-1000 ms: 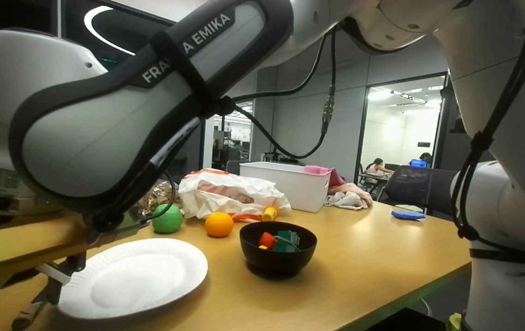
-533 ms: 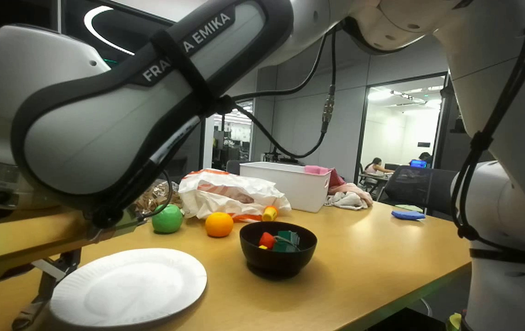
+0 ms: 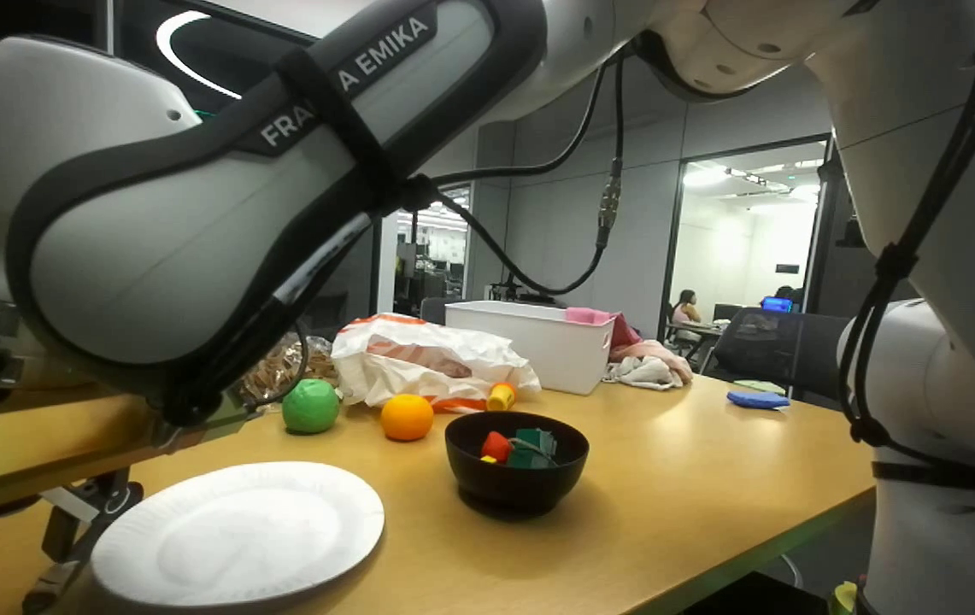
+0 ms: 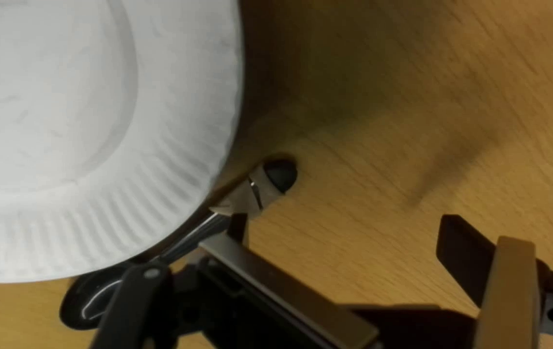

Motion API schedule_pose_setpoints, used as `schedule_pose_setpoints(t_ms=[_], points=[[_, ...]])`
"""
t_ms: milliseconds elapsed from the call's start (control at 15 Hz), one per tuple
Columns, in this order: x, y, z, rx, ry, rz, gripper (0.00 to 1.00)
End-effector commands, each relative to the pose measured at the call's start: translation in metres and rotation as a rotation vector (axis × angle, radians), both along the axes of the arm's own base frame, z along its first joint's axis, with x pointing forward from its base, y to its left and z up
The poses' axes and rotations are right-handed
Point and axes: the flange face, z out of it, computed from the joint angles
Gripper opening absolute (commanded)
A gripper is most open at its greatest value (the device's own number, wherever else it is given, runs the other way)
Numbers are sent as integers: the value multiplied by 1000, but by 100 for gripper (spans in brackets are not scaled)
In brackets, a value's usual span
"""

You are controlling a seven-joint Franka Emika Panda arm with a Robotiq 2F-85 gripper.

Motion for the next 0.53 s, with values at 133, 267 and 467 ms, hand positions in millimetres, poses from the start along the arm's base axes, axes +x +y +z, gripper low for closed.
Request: schedule_pose_setpoints(t_ms=[133,267,467], points=[[6,-13,-1,25,16,-5,100],[9,-18,-3,22,18,-13,100],[13,-23,-3,14,15,-17,100]])
